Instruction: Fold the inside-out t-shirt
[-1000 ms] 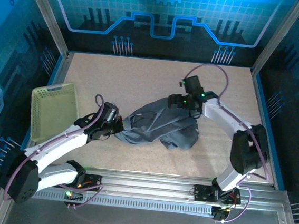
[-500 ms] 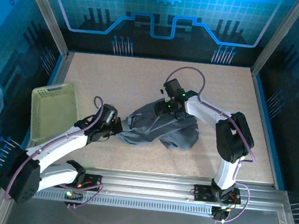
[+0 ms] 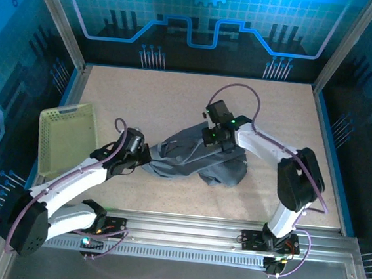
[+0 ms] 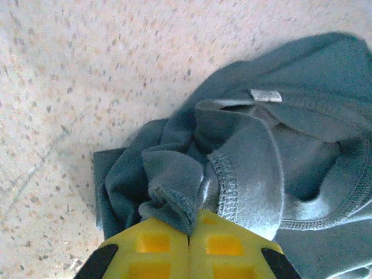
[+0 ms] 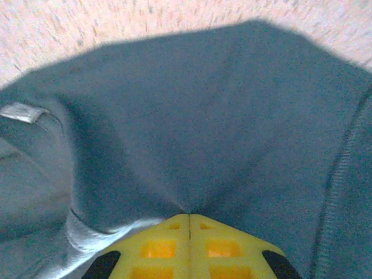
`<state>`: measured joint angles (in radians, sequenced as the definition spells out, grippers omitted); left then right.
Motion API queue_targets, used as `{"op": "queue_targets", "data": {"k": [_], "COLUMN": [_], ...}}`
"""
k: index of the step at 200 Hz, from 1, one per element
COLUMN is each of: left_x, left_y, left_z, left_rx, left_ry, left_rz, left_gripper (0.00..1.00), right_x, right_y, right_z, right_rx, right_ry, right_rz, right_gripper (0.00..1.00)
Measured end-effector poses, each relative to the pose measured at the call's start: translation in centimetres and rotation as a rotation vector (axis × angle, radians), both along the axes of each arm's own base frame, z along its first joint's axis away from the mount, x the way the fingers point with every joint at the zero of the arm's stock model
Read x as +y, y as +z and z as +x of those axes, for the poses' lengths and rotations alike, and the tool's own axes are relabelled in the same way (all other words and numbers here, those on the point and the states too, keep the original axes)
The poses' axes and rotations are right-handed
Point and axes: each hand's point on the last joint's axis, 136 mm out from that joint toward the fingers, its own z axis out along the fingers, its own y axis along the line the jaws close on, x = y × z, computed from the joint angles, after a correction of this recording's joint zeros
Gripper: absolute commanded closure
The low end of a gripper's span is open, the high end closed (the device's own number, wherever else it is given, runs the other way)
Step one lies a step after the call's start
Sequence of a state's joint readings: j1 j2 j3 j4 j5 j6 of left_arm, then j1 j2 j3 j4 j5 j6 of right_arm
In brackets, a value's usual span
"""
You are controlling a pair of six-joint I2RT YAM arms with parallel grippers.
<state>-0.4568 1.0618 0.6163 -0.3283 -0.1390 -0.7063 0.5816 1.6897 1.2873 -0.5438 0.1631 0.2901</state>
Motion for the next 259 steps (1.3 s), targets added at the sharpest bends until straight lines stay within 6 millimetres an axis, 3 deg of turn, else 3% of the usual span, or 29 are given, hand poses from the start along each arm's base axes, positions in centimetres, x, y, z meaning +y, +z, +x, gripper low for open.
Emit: {"op": "queue_targets", "data": {"k": [36,52,69,98,111,124,132,143,155,171,199,215,230,246,259], "left_x": [-0.3,-0.5,-0.4,0.8,1.8,2.1,2.0,1.4,0.7,-0.2,-1.3,-1.5,-1.4,-1.4,-1.4], "left_y": [6.0,8.6,9.5,9.0,9.9,12.3,14.9,18.7,24.6,31.2,41.2,45.1,47.3,47.9,47.3], "left_z": [2.0,2.9,3.2,3.0,3.3,3.9,4.4,4.9,5.0,4.3,1.0,-1.6,-3.8,-5.2,-5.1], "left_rx": [-0.167,-0.231,-0.256,-0.236,-0.246,-0.290,-0.347,-0.428,-0.561,-0.716,-0.959,-1.068,-1.145,-1.183,-1.176], "left_ry": [-0.023,-0.030,-0.032,-0.022,-0.003,0.005,0.003,-0.017,-0.050,-0.102,-0.216,-0.280,-0.320,-0.344,-0.345], "left_rz": [-0.004,-0.001,0.012,0.068,0.083,0.082,0.068,0.040,-0.012,-0.076,-0.178,-0.223,-0.258,-0.275,-0.274], "left_gripper": [1.00,1.00,1.00,1.00,1.00,1.00,1.00,1.00,1.00,1.00,1.00,1.00,1.00,1.00,1.00], "right_x": [-2.5,-3.6,-4.2,-5.9,-7.5,-9.1,-9.8,-10.2,-10.6,-11.8,-13.9,-14.6,-15.1,-15.2,-14.9], "right_y": [9.1,11.8,12.0,9.0,9.7,12.8,15.8,21.7,27.6,35.8,45.2,48.7,50.7,50.7,49.3], "right_z": [-0.7,-0.7,-0.4,-1.3,-1.9,-2.2,-2.4,-2.9,-4.0,-6.9,-12.7,-15.6,-17.8,-18.5,-17.4], "right_rx": [-0.200,-0.255,-0.261,-0.206,-0.209,-0.268,-0.327,-0.448,-0.572,-0.749,-0.955,-1.036,-1.090,-1.095,-1.060], "right_ry": [-0.031,-0.044,-0.060,-0.091,-0.122,-0.162,-0.179,-0.187,-0.186,-0.185,-0.156,-0.127,-0.100,-0.089,-0.099], "right_rz": [0.070,0.092,0.082,0.008,0.000,0.021,0.052,0.120,0.196,0.301,0.431,0.493,0.538,0.546,0.522], "right_gripper": [1.00,1.00,1.00,1.00,1.00,1.00,1.00,1.00,1.00,1.00,1.00,1.00,1.00,1.00,1.00]}}
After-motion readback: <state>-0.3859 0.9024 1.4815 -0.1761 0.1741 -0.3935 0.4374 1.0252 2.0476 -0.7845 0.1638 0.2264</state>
